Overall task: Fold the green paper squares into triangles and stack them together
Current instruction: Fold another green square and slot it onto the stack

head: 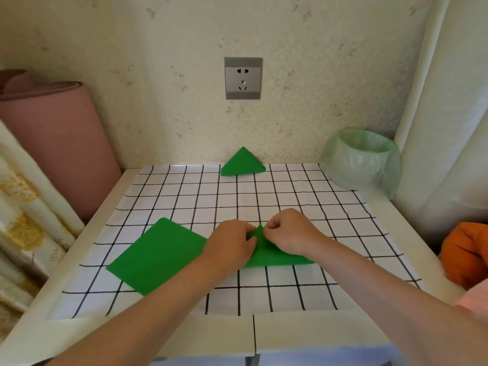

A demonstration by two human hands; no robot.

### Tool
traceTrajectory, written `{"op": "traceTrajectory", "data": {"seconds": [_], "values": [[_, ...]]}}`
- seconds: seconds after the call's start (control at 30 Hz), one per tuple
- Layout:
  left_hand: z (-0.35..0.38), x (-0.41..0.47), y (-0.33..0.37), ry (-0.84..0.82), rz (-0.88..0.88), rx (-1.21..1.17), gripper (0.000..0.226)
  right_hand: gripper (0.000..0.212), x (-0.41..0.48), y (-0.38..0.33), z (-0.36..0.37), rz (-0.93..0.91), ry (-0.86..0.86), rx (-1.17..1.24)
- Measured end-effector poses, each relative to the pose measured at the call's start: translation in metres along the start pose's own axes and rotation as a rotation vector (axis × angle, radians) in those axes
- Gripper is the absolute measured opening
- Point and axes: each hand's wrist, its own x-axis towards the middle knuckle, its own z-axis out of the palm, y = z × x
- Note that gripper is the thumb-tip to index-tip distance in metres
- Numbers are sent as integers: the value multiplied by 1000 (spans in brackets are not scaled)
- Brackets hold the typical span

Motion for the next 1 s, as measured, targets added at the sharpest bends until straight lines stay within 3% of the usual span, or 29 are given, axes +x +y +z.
{"op": "traceTrajectory", "data": {"seconds": [0.1, 0.23, 0.47, 0.63, 0.8, 1.0], "values": [[2, 1, 0, 36, -1, 22, 23, 24, 0, 0, 4, 0, 24, -71], [6, 3, -3, 95, 41, 63, 44, 23, -2, -1, 9, -17, 69, -152], [4, 5, -5, 119, 112, 7, 17, 15, -5, -1, 15, -121, 185, -321], [4, 5, -5, 99, 112, 6, 16, 20, -6, 1, 12, -250, 298, -454], [3, 3, -4, 107, 116, 5, 20, 24, -10, 3, 6, -354, 134, -493], [5, -10, -3, 113, 214, 86, 29, 27, -11, 4, 4, -360, 110, -518]]}}
